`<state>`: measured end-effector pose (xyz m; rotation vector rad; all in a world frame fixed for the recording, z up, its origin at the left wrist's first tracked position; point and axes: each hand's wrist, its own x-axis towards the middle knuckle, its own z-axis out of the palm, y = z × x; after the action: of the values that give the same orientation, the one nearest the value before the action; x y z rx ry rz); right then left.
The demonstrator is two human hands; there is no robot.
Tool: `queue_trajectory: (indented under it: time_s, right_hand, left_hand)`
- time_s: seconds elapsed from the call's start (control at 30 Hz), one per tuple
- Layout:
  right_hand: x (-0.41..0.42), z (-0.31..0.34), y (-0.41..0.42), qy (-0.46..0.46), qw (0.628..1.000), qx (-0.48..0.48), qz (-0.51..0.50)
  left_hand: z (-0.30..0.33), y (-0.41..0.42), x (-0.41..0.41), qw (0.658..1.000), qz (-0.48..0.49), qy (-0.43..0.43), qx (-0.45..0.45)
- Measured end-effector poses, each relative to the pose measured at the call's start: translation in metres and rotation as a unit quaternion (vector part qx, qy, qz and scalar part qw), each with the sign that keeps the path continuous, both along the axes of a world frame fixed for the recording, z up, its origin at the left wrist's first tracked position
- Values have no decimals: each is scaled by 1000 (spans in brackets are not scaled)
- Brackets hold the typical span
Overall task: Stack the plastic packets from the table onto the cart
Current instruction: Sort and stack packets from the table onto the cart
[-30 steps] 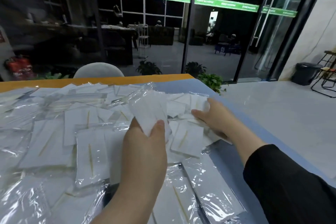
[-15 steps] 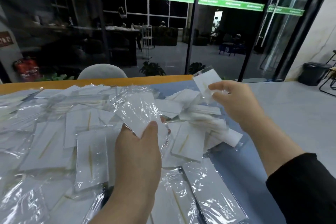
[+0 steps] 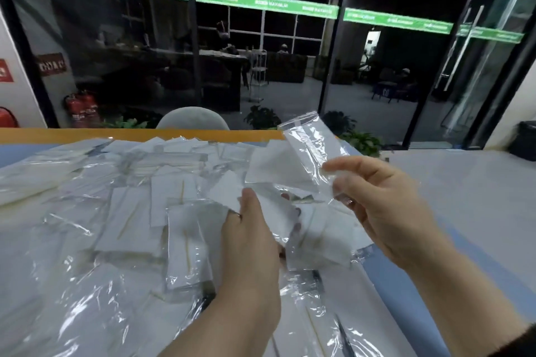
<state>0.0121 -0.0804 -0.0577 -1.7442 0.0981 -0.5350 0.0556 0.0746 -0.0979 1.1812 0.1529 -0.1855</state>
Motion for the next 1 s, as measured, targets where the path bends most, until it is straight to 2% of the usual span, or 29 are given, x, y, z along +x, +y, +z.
queue_trajectory:
  time_s: [0.17, 0.37, 0.53, 0.73, 0.83, 0.93, 1.0]
  right_hand:
    - [-6, -2, 4, 69, 983, -170, 29]
    - [-3, -5, 7, 84, 980, -173, 51]
    - [1, -6, -2, 4, 987, -162, -20]
    - [2, -13, 17, -4, 970, -243, -7]
    - [-1, -8, 18, 43, 978, -202, 1]
    - [-5, -7, 23, 75, 982, -142, 100]
    - [-7, -7, 27, 62, 984, -69, 150]
  left_hand:
    - [4, 5, 3, 999, 19, 3, -47]
    - [11, 13, 1, 996, 76, -2, -37]
    - [20, 15, -3, 997, 68, 1, -27]
    - [14, 10, -11, 994, -8, -108, -13]
    - [16, 9, -12, 992, -20, -123, -22]
    - [19, 8, -17, 988, -53, -144, -31]
    - [19, 5, -18, 982, -57, -179, 12]
